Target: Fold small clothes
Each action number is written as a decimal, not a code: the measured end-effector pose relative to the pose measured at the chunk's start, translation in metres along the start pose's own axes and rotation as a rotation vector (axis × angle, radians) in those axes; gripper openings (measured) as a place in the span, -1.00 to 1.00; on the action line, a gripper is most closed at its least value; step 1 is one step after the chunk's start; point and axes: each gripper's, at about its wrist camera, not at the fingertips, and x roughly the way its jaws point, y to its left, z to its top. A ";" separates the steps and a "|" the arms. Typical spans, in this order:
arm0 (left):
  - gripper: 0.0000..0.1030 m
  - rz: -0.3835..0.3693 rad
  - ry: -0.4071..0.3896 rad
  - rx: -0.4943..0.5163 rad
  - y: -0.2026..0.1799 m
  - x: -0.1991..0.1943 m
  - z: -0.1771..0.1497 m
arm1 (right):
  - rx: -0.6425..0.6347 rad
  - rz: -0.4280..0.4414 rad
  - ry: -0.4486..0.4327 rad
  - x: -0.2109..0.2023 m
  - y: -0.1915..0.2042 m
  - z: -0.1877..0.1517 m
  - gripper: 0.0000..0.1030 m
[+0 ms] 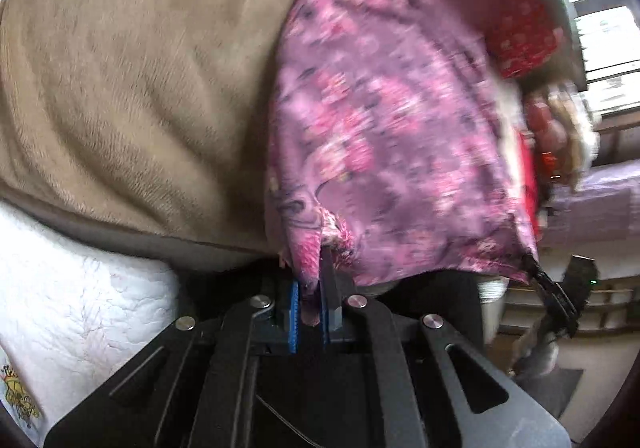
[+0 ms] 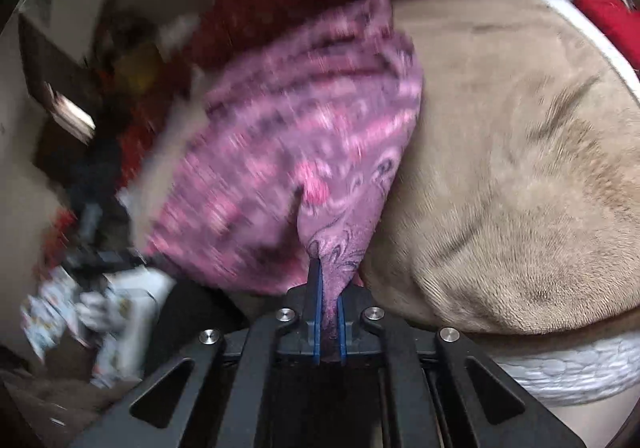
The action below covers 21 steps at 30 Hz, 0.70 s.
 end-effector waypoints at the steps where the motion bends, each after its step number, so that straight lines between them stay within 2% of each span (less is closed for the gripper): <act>1: -0.89 -0.033 -0.012 0.001 -0.001 -0.007 0.001 | 0.024 0.026 -0.034 -0.009 0.003 0.003 -0.90; 5: -0.89 -0.135 -0.065 0.008 -0.008 -0.029 0.014 | 0.095 0.117 -0.133 -0.034 0.017 0.014 -0.90; 11: -0.89 -0.218 -0.152 -0.021 -0.030 -0.044 0.048 | 0.173 0.253 -0.183 -0.040 0.021 0.039 -0.90; 15: -0.89 -0.237 -0.206 -0.070 -0.035 -0.048 0.081 | 0.208 0.312 -0.201 -0.034 0.016 0.070 -0.90; 21: -0.89 -0.175 -0.275 -0.130 -0.039 -0.047 0.150 | 0.259 0.379 -0.230 -0.011 -0.006 0.126 -0.90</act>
